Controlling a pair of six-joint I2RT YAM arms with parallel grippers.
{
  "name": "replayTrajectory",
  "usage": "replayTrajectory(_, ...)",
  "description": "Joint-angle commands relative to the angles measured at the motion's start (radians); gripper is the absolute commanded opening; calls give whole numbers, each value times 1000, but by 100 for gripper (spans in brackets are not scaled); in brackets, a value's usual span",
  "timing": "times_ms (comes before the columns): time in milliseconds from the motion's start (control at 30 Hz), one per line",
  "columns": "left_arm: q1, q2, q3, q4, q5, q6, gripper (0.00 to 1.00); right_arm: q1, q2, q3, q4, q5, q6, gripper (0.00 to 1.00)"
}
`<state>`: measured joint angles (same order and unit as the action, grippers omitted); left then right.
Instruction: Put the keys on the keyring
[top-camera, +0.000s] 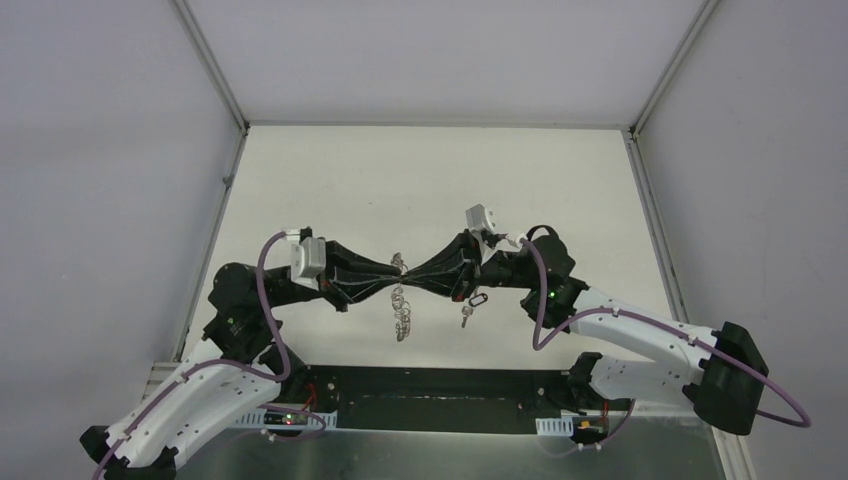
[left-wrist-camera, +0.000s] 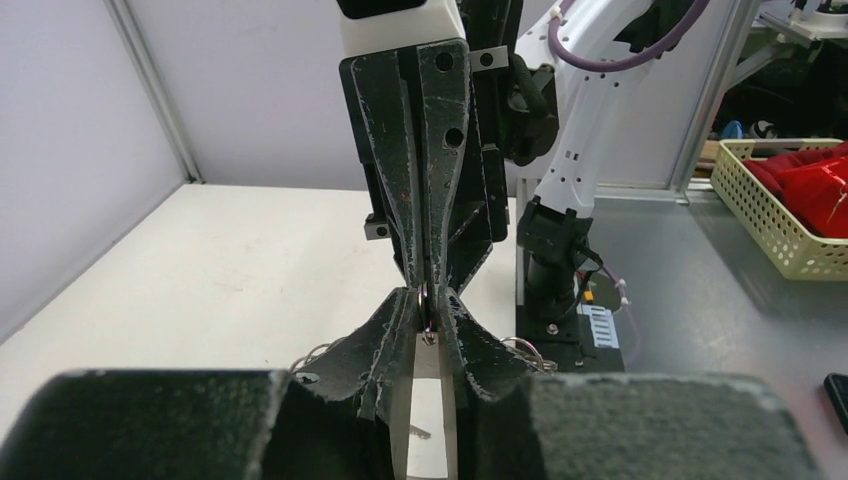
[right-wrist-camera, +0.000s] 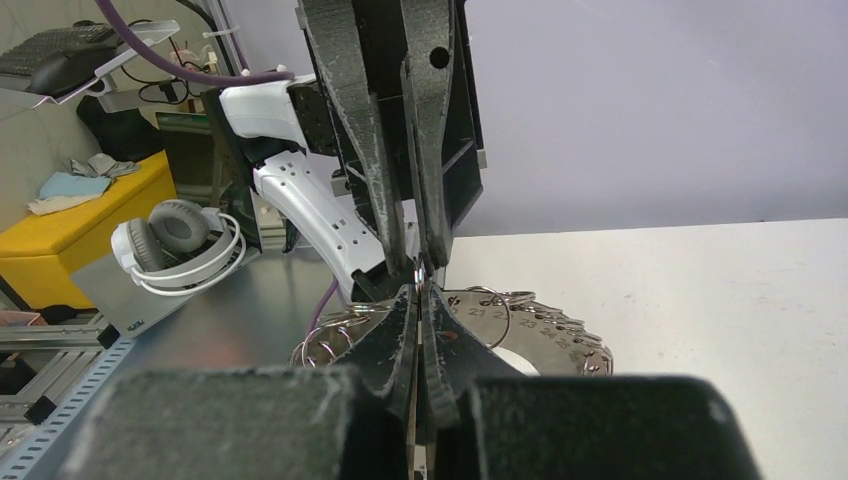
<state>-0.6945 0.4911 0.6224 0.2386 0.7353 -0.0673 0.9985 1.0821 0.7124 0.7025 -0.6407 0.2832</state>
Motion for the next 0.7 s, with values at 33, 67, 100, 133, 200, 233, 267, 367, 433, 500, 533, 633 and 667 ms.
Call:
replayTrajectory(33, -7, 43, 54, -37, 43, -2, 18, 5, -6, 35, 51, -10, 2, 0)
replayTrajectory(67, -6, 45, 57, -44, 43, 0, 20, 5, -7, 33, 51, -11, 2, 0)
replayTrajectory(100, -6, 46, 57, -51, 42, 4, 23, 5, -7, 33, 51, -10, 2, 0)
replayTrajectory(133, -6, 42, 57, -58, 34, 7, 27, 4, -8, 33, 51, -9, 3, 0)
replayTrajectory(200, -7, 35, 60, -82, 23, 21, 30, 5, -10, 32, 51, -7, 2, 0)
replayTrajectory(233, -6, 30, 65, -96, 20, 29, 31, 5, -11, 32, 51, -7, 2, 0)
replayTrajectory(267, -6, 28, 69, -114, 17, 37, 31, 5, -11, 32, 50, -7, 2, 0)
replayTrajectory(367, -7, 19, 85, -172, 17, 57, 31, 5, -11, 31, 51, -5, 3, 0)
replayTrajectory(433, -7, 13, 90, -197, 14, 58, 29, 5, -11, 32, 51, -5, 2, 0)
replayTrajectory(500, -7, 6, 92, -214, 10, 72, 27, 5, -10, 32, 51, -5, 3, 0)
replayTrajectory(533, -7, 5, 92, -220, 8, 80, 25, 5, -10, 33, 51, -6, 3, 0)
replayTrajectory(633, -7, 6, 95, -223, 10, 84, 20, 5, -8, 34, 51, -9, 4, 0)
replayTrajectory(667, -7, 10, 97, -225, 13, 84, 18, 5, -7, 34, 51, -8, 5, 0)
